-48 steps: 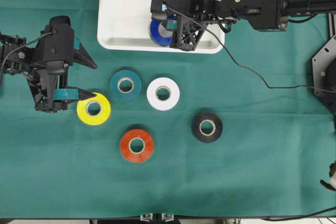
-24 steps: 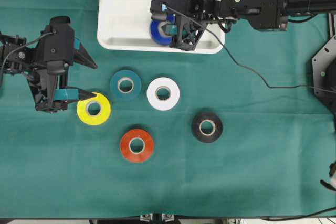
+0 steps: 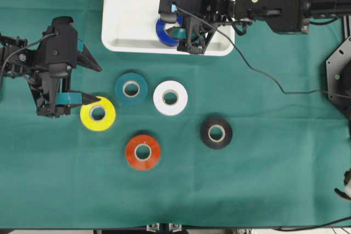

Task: Put the tape alternately from left to right into the white case.
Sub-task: 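Release the blue roll in the tray and move the right gripper over the white roll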

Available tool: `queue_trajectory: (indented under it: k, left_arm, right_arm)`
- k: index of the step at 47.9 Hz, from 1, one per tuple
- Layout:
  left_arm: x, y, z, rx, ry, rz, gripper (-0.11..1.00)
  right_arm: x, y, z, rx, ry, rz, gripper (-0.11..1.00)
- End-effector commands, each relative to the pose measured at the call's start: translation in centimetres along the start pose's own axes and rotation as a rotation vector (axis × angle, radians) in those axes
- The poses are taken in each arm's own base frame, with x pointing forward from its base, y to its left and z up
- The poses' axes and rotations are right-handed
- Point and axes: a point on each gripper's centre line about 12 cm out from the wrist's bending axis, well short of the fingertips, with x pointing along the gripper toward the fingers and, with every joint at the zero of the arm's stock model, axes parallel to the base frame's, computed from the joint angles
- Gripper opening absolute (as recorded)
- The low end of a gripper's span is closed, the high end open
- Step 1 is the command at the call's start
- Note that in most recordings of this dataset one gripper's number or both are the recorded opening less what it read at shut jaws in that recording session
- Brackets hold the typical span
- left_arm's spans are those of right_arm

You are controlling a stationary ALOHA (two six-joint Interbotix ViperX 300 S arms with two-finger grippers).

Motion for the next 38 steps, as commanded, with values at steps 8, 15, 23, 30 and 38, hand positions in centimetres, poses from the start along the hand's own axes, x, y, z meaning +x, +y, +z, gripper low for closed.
queue_trajectory:
  k: [8,15,23,30,38]
  left_arm:
    - [-0.3,-0.2,1.0,0.001,-0.033,-0.006,0.83]
    - [-0.3,-0.2,0.9,0.001,-0.032,-0.006,0.83]
    - [-0.3,-0.2,0.8,0.001,-0.029,-0.005,0.83]
    - [-0.3,-0.2,0.8,0.001,-0.029,-0.005,0.83]
    - [-0.3,-0.2,0.8,0.001,-0.029,-0.005,0.83]
  right_arm:
    - [-2.7,1.7,1.7,-0.029,-0.078,0.032,0.7]
    - [-3.9,3.4,1.8,-0.059,-0.098,0.063,0.7]
    - [-5.1,5.5,1.4,-0.098,-0.11,0.102,0.7]
    - [-5.7,7.2,0.7,-0.13,-0.111,0.134,0.7]
    - [-6.0,8.2,0.0,-0.151,-0.103,0.154,0.7]
